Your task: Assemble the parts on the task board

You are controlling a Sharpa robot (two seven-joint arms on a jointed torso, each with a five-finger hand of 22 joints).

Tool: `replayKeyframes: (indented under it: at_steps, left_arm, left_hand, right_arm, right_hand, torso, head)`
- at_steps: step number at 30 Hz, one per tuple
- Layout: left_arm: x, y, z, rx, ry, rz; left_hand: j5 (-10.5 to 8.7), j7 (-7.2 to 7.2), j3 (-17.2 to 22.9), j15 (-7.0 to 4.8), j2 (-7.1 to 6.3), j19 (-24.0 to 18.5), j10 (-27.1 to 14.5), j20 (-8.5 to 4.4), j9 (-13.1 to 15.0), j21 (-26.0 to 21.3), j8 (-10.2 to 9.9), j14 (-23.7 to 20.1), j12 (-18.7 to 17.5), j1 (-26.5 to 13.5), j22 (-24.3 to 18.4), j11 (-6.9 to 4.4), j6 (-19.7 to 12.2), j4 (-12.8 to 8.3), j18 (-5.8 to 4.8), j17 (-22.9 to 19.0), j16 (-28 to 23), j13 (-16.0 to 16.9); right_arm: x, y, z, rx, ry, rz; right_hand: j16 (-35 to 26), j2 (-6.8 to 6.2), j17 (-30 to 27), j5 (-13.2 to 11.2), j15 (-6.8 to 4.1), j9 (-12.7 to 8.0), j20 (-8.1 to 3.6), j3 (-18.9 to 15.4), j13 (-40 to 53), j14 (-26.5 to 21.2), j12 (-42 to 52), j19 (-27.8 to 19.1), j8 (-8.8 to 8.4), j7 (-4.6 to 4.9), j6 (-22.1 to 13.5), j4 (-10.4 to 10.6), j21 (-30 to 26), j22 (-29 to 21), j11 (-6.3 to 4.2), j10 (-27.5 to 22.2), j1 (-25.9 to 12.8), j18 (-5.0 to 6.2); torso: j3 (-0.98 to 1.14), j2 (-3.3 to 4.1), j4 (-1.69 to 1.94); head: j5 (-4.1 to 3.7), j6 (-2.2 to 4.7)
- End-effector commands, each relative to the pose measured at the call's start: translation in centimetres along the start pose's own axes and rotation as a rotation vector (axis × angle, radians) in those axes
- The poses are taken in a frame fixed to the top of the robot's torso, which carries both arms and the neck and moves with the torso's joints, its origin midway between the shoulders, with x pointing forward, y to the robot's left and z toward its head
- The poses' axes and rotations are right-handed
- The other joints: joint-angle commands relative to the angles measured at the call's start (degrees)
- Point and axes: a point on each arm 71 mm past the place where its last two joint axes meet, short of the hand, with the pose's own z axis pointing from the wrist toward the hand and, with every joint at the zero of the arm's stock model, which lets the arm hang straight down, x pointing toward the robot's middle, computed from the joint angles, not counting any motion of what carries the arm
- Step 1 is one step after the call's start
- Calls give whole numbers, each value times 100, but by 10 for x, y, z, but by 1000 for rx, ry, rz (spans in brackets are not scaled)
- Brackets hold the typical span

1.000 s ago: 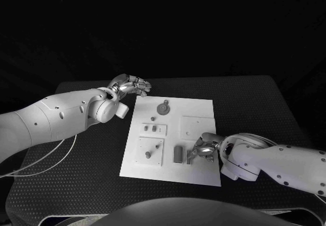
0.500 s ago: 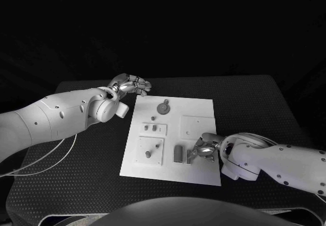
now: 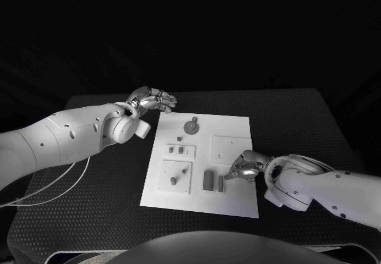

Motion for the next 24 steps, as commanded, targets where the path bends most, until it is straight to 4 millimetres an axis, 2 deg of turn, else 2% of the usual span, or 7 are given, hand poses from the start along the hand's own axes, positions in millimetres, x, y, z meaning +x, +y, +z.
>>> replayKeyframes:
  at_steps: [1,6,10,12,14,16,24]
  left_arm:
    - [1,-1,0,9,13,1]
    - [1,-1,0,10,14,0]
    - [2,-2,0,11,15,0]
    - [2,-2,0,10,15,0]
    - [2,-2,0,11,15,0]
    - [2,-2,0,11,16,0]
    - [1,-1,0,10,14,0]
  left_hand:
    - [-19,5,5,34,-26,24,-45,35,5,-29,7,5,36,-26,27,-14,-26,39,61,9,-18,-8]
    - [-18,5,5,34,-25,25,-44,35,5,-30,7,6,36,-26,28,-14,-26,40,62,10,-19,-8]
    - [-18,5,6,34,-24,25,-44,35,5,-31,7,6,37,-25,29,-14,-26,40,62,12,-20,-8]
    - [-18,5,6,34,-23,26,-44,35,5,-31,7,6,37,-25,30,-14,-26,41,62,12,-20,-8]
    - [-18,5,6,34,-22,26,-44,35,5,-32,7,7,37,-25,30,-14,-27,41,62,13,-20,-8]
    - [-18,5,6,34,-21,26,-44,35,5,-32,7,7,37,-24,30,-14,-27,42,62,14,-21,-8]
    - [-18,5,7,34,-19,27,-44,35,5,-33,7,8,37,-24,32,-14,-27,44,62,16,-22,-8]
  right_arm:
    - [-11,10,-2,-209,-137,-70]
    - [-16,16,-6,-346,-190,-142]
    - [-16,18,-6,-400,-195,-200]
    - [-14,18,-5,-419,-182,-241]
    - [-10,17,-4,-421,-167,-265]
    - [-6,16,-3,-420,-154,-284]
    - [6,14,0,-410,-113,-327]
  right_hand:
    - [-33,19,-3,-94,31,-5,-32,30,13,-34,-12,-17,-44,51,-131,-122,6,-8,10,-61,255,44]
    - [-53,68,-3,-162,85,-7,-30,153,15,-79,-5,-62,-99,115,-303,-304,-11,-25,69,-119,796,44]
    - [-58,218,1,-179,122,-32,-22,312,10,-103,2,-93,-144,155,-410,-393,-20,-32,112,-137,1146,44]
    - [-58,351,4,-182,135,-37,-10,389,5,-114,4,-114,-129,163,-386,-415,-19,-29,119,-145,1263,44]
    - [-59,434,7,-189,138,-38,3,434,1,-126,4,-133,-109,160,-352,-415,-18,-26,118,-153,1308,44]
    - [-58,464,9,-195,138,-39,13,446,-1,-135,4,-144,-98,158,-332,-403,-15,-22,117,-158,1306,44]
    - [-43,479,21,-201,121,-27,30,427,-4,-145,17,-158,-33,129,-232,-338,12,-6,92,-159,1240,44]
  torso:
    - [5,1,-7]
    - [8,3,-14]
    - [11,2,-13]
    - [11,2,-15]
    - [5,1,-11]
    - [5,3,-8]
    - [7,5,1]
  head:
    - [9,1]
    - [15,-3]
    - [6,-9]
    - [-6,-8]
    - [-10,-11]
    - [-15,-17]
    - [-6,-44]
